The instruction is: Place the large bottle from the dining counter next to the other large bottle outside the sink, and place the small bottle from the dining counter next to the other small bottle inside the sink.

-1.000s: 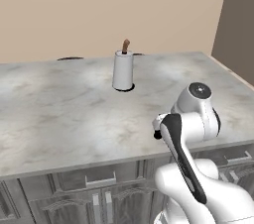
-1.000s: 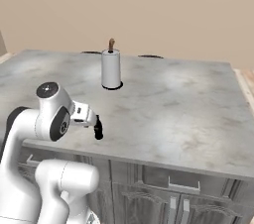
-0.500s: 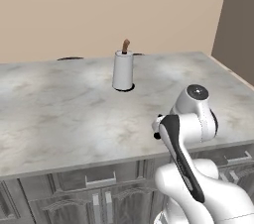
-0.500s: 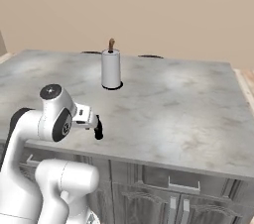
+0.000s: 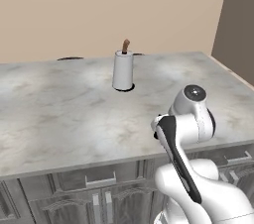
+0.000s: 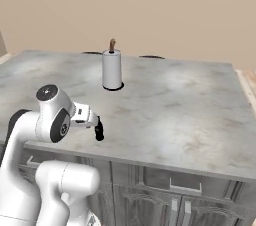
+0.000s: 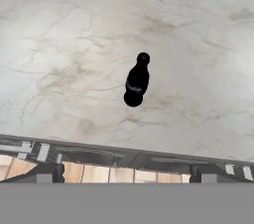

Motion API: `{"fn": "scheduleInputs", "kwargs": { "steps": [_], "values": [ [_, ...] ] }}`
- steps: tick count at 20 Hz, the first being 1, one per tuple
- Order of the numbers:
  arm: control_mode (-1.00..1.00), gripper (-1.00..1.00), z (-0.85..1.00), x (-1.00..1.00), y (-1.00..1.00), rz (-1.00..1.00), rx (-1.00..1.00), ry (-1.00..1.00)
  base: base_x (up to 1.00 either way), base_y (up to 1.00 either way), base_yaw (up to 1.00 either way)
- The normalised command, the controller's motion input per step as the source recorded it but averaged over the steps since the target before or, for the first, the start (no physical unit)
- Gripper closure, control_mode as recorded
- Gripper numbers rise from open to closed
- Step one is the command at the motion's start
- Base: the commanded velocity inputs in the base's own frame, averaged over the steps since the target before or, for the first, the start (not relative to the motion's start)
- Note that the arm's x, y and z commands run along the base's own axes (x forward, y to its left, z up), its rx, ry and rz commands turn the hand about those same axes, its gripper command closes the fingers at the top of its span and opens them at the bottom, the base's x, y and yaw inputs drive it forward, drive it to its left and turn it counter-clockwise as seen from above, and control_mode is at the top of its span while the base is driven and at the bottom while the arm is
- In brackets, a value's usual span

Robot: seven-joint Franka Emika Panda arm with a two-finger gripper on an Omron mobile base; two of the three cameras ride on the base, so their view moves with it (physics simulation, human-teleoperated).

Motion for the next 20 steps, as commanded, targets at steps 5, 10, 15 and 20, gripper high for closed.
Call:
{"fn": "scheduleInputs", "kwargs": {
  "steps": [5,10,15,20],
  "values": [
    [-1.00,-1.00,-0.29,0.05,0.00,0.00,0.00,-0.03,0.00,0.00,0.00],
    [-1.00,-1.00,-0.27,0.02,0.00,0.00,-0.02,-0.05,0.00,0.00,0.00],
    [-1.00,-1.00,-0.19,0.00,-0.01,0.00,-0.05,-0.10,0.00,0.00,0.00],
    [-1.00,-1.00,-0.19,0.02,-0.02,0.00,-0.03,-0.09,0.00,0.00,0.00]
  ]
}}
